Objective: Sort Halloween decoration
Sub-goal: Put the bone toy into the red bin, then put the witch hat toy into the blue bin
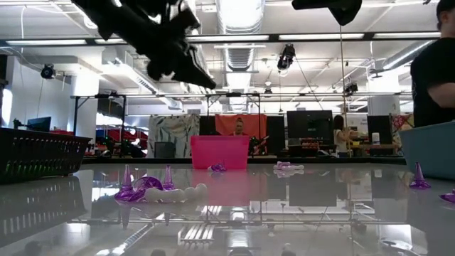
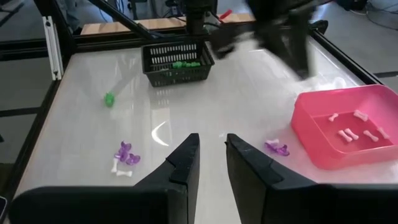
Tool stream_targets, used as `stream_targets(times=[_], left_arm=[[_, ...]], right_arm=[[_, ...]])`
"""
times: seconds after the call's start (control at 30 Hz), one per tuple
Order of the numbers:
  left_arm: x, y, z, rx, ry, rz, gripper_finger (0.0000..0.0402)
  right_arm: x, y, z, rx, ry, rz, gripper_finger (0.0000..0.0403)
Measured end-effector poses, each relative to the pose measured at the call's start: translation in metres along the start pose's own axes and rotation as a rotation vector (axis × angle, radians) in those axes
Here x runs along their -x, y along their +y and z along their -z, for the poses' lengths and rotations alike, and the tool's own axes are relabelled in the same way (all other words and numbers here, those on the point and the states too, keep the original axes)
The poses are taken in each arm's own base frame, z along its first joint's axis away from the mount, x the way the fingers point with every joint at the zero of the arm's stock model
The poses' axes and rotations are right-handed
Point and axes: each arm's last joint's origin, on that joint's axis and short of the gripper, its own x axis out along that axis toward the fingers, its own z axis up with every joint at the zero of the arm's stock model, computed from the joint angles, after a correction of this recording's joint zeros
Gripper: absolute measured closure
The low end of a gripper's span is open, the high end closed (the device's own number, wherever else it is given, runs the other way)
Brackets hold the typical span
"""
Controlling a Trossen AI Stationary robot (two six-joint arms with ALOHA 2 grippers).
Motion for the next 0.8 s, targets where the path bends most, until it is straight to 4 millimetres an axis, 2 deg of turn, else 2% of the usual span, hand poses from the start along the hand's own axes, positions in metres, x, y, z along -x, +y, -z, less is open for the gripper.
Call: stream_targets(times=[0.23, 0.43, 0.63, 0.8], left_arm=[[-0.019, 0.055, 0.03, 0.107, 0.114, -0.148, 0.0401], [-0.039, 0.089, 0.046, 0.228, 0.18, -0.223, 0.0401], [-0.054, 0.102, 0.044, 0.247, 0.195, -0.238, 0.0373], [-0.055, 0.103, 0.042, 0.246, 0.197, -0.236, 0.0339]], right_arm=[[0.0, 0.0, 0.0, 0.003, 0.0, 0.001, 0.0335], [0.0, 0.0, 0.001, 0.011, 0.003, 0.002, 0.0335], [-0.001, -0.001, 0.003, 0.004, 0.007, 0.004, 0.0335], [-0.001, -0.001, 0.003, 0.004, 0.007, 0.004, 0.0335]])
